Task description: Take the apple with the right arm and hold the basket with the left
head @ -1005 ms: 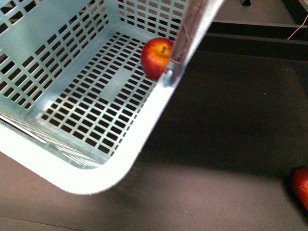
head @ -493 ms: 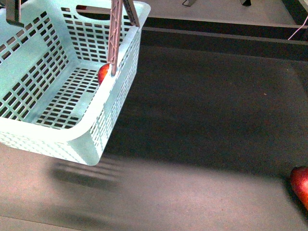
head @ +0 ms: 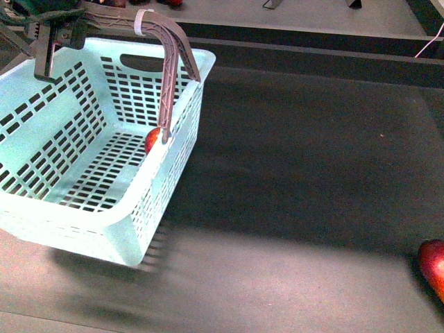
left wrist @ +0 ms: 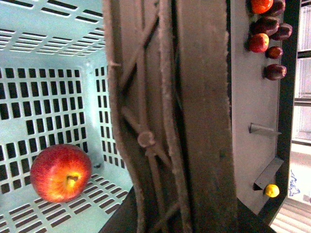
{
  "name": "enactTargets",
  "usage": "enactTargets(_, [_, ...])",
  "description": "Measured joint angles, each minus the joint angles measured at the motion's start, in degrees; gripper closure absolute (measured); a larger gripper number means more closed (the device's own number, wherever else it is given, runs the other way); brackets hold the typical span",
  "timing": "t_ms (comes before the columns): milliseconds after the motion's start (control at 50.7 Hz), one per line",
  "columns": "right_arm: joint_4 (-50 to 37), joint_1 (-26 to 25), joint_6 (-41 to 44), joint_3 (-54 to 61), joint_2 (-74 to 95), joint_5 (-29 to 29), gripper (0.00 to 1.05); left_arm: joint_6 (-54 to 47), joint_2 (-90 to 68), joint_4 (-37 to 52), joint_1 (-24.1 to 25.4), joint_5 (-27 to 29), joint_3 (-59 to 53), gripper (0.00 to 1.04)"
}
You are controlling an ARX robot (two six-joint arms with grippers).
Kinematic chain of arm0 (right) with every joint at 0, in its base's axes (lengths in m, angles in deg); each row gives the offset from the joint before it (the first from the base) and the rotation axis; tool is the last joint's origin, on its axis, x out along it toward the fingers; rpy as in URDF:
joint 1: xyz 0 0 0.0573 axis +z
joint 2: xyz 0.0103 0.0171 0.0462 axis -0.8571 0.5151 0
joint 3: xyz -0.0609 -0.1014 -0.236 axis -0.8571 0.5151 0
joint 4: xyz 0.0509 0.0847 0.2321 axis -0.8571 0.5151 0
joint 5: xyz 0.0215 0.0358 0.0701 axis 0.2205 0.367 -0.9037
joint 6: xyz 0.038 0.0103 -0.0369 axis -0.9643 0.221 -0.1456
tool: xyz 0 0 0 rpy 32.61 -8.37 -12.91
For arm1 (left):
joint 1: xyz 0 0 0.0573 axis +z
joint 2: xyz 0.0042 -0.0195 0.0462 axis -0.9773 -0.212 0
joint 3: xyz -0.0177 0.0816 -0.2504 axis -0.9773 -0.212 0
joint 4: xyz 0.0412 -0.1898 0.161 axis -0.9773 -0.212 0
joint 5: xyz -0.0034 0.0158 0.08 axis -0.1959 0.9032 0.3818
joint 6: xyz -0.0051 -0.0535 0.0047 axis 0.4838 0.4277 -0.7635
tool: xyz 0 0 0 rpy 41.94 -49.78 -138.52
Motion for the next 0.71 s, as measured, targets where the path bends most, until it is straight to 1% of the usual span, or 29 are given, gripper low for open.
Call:
enactTargets(217, [0.0, 0.0, 0.0, 0.0, 0.0, 0.0, 0.09, 2.7, -0.3, 0.2, -0.2, 1.6, -2.1, 0.89])
enactTargets(651, [0.0, 0.0, 0.0, 0.0, 0.0, 0.0, 0.09, 3.9, 0.0, 0.5, -1.0, 3.7, -4.1, 0.89])
enactTargets(690, [0.0, 0.0, 0.0, 0.0, 0.0, 0.0, 0.09, 4.1, 0.0, 0.6, -1.0, 3.8, -4.1, 0.88])
enactTargets(710, [0.0, 0.0, 0.0, 0.0, 0.0, 0.0, 0.09, 4.3, 0.1, 0.6, -1.0, 4.1, -4.2, 0.85])
